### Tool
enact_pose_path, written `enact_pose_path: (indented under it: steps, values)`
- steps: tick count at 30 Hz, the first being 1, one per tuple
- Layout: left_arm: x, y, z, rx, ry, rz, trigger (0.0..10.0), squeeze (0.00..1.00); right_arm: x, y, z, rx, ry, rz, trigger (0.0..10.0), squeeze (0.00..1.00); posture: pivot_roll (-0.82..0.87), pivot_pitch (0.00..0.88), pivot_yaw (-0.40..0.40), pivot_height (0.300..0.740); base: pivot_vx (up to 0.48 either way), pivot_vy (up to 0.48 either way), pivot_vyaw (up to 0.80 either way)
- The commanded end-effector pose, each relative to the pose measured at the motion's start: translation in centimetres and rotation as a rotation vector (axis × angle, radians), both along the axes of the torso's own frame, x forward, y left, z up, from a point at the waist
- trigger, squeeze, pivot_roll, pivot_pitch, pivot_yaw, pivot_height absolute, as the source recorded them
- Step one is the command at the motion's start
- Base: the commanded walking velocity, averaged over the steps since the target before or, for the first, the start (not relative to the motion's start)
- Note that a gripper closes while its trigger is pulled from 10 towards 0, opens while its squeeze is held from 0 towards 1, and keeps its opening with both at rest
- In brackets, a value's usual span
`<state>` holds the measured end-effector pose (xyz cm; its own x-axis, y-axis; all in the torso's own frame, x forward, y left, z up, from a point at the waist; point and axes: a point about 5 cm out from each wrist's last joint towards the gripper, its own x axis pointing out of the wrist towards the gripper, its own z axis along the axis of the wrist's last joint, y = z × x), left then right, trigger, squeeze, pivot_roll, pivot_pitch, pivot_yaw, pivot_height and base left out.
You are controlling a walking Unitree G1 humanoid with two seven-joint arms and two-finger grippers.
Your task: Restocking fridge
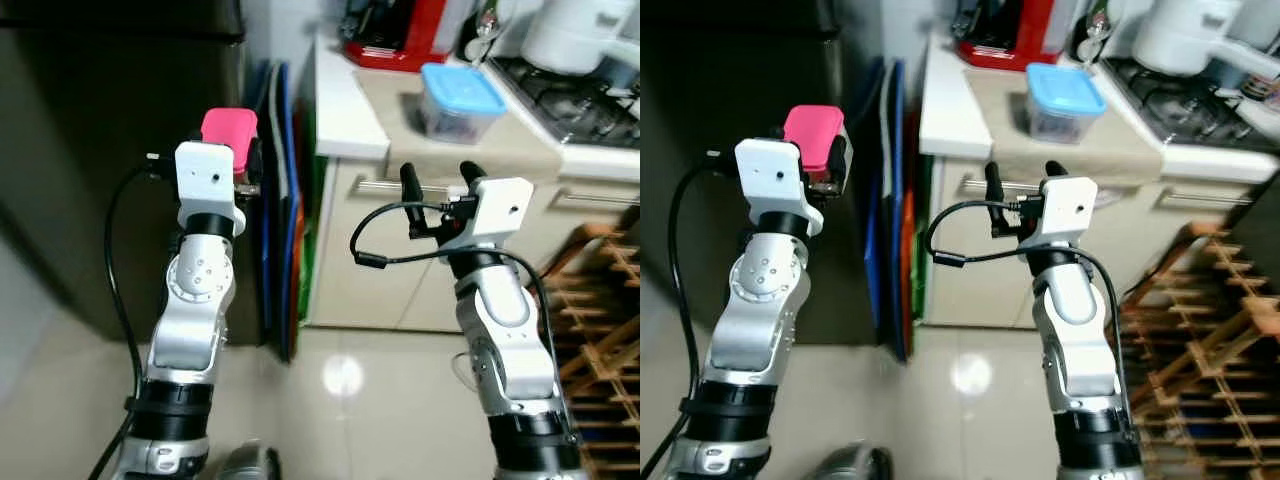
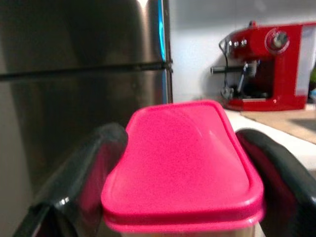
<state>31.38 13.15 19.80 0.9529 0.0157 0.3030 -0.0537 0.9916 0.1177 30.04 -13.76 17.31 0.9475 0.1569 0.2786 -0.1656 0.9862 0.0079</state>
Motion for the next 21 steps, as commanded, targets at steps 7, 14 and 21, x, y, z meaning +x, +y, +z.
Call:
enact_pose_path:
  steps: [7, 14, 21]
  values:
    - [0.1, -0.7, 0.0, -0.002, 0.009, -0.046, 10.0, 0.0, -0.1, -0.6, 0.1, 0.01, -0.006, -0.018, 10.0, 0.0, -0.06, 0.0, -0.034, 0.74, -0.122, -0.07, 0.0]
    - [0.0, -0.8, -0.3, 0.003, 0.024, -0.076, 10.0, 0.0, -0.1, -0.7, -0.1, 0.009, 0.002, -0.021, 10.0, 0.0, -0.06, 0.0, -0.031, 0.74, 0.0, -0.137, 0.0]
    - [0.0, -1.0, -0.5, 0.013, 0.022, -0.101, 10.0, 0.0, -0.1, -0.7, -0.1, 0.004, 0.004, -0.022, 10.0, 0.0, -0.07, 0.0, -0.027, 0.74, 0.0, -0.48, 0.0]
